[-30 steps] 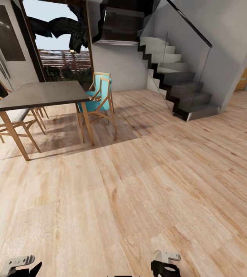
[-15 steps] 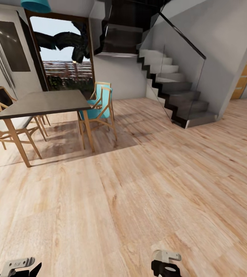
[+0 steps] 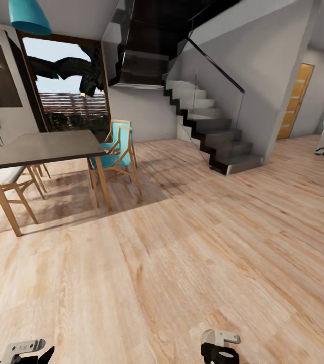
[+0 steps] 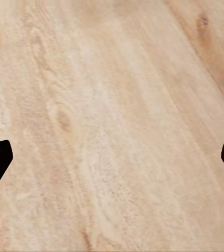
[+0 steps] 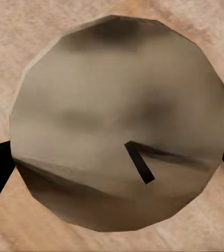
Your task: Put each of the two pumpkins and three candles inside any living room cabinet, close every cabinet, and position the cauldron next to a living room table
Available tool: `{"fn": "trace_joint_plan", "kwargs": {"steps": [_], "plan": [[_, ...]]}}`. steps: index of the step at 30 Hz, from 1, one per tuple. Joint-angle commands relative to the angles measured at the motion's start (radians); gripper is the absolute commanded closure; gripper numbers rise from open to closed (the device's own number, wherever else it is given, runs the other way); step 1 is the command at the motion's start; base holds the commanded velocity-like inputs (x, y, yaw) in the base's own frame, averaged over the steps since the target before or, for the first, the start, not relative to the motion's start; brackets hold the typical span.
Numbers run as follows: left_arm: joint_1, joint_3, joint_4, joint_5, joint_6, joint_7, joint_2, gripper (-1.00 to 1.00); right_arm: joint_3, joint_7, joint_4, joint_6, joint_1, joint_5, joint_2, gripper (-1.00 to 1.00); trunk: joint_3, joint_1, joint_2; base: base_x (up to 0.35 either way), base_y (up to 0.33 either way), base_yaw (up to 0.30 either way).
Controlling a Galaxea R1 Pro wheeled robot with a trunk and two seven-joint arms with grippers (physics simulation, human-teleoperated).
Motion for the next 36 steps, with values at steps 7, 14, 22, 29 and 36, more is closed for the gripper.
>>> {"fn": "trace_joint_plan", "kwargs": {"steps": [7,14,22,29,36], "plan": [[0.0,0.001,-0.001,0.002,0.005,-0.008,0.0,-1.0,0.008,0.0,0.001,-0.005,0.0,-0.012,-0.003,1.0,0.026,-0.003,0.001,0.0,0.0,-0.267],[0.0,0.002,-0.001,0.003,-0.01,-0.01,0.0,-1.0,0.008,0.0,0.001,-0.006,0.001,-0.012,-0.001,1.0,0.053,-0.006,0.003,0.0,0.0,-0.052],[0.0,0.003,-0.001,0.003,-0.012,-0.01,0.0,-1.0,0.008,0.0,0.001,-0.006,0.001,-0.012,-0.002,1.0,0.081,-0.027,0.039,0.0,0.0,-0.004],[0.0,0.003,-0.001,0.003,-0.012,-0.01,0.0,-1.0,0.008,0.0,0.001,-0.006,0.001,-0.012,-0.002,1.0,0.082,-0.027,0.039,0.0,0.0,-0.082],[0.0,0.003,-0.001,0.005,-0.012,-0.01,0.0,-1.0,0.008,0.0,0.001,-0.006,0.001,-0.012,-0.003,1.0,0.087,-0.027,0.039,0.0,0.0,-0.247]]}}
